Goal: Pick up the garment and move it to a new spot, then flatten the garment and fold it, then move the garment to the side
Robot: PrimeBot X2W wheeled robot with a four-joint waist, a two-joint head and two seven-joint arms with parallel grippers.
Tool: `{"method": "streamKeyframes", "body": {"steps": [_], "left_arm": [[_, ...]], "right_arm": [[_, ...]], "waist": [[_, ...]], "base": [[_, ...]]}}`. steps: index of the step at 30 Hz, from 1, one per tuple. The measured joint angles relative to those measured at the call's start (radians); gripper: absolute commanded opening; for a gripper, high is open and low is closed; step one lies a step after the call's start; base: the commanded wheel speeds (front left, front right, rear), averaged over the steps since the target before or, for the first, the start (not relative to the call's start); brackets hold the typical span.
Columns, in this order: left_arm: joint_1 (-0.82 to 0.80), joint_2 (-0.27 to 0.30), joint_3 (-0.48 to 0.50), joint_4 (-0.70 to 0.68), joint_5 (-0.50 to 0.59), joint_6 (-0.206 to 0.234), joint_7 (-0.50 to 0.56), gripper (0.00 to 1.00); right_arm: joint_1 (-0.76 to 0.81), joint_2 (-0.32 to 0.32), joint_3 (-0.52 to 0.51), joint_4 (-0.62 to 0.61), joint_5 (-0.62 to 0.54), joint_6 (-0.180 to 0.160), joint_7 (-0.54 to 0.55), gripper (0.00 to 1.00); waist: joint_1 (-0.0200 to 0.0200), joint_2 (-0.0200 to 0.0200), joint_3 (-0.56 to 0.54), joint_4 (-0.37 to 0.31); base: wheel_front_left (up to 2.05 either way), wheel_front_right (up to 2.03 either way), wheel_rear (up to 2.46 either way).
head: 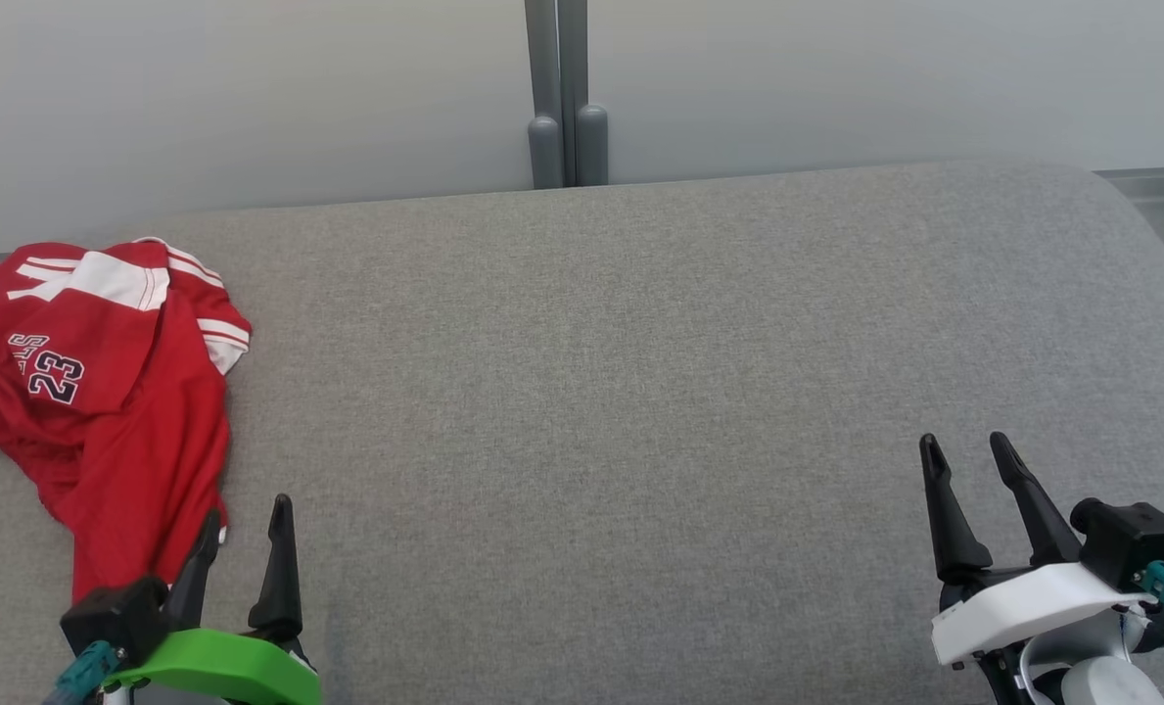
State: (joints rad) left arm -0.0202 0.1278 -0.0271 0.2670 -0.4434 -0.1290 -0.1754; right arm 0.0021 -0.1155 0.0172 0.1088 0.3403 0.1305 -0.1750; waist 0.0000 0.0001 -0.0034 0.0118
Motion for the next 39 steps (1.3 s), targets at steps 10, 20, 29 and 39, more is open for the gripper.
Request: {"method": "streamKeyframes", "body": {"steps": [10, 20, 29, 39], "left_arm": [[0.000, 0.000, 0.009, 0.031, 0.067, 0.000, -0.021, 1.00], [0.000, -0.003, 0.025, 0.032, 0.127, 0.000, -0.043, 1.00], [0.004, -0.004, 0.021, 0.049, 0.166, 0.000, -0.060, 1.00], [0.004, -0.008, 0.018, 0.068, 0.193, -0.002, -0.080, 1.00]], "right_arm": [[0.009, -0.012, 0.011, 0.027, -0.061, 0.000, -0.022, 1.00], [0.010, -0.019, 0.007, 0.053, -0.112, 0.000, -0.044, 1.00], [0.010, -0.010, 0.003, 0.077, -0.110, 0.000, -0.061, 1.00], [0.010, -0.017, 0.011, 0.095, -0.179, 0.000, -0.078, 1.00]], "waist": [[0.0000, 0.0000, -0.007, 0.011], [0.0000, 0.0000, -0.006, 0.015], [0.0000, 0.0000, -0.004, 0.018], [0.0000, 0.0000, -0.003, 0.022]], "base": [[0.00, 0.00, 0.00], [0.00, 0.00, 0.00], [0.00, 0.00, 0.00], [0.00, 0.00, 0.00]]}}
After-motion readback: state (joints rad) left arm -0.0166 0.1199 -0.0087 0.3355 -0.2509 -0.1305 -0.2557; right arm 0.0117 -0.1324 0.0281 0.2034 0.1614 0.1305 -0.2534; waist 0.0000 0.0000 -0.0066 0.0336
